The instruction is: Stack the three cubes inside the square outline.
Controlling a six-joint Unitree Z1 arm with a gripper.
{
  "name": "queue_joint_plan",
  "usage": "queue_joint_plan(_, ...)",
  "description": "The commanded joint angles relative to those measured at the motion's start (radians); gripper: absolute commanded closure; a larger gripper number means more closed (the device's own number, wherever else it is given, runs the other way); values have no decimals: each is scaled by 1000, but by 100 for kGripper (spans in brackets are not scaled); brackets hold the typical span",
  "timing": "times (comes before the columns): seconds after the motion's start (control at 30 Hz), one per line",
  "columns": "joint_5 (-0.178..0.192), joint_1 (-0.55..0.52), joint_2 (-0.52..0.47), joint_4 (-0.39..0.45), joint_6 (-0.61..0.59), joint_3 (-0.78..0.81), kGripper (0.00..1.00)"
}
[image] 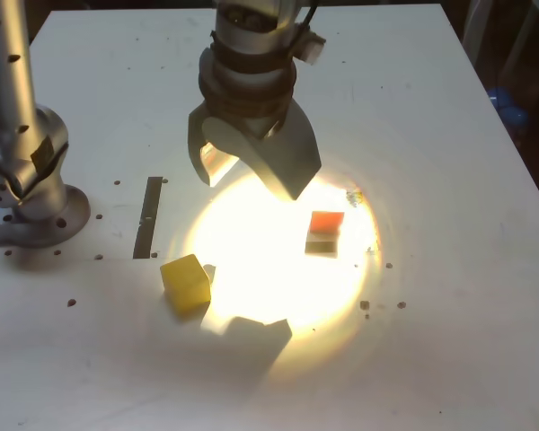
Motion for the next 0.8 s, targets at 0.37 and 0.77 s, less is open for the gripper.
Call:
queue_joint_plan(0.37, -17, -180, -50, -69, 68, 156, 1)
queue_joint_plan(0.77, -57, -310, -54, -135, 15, 242, 4)
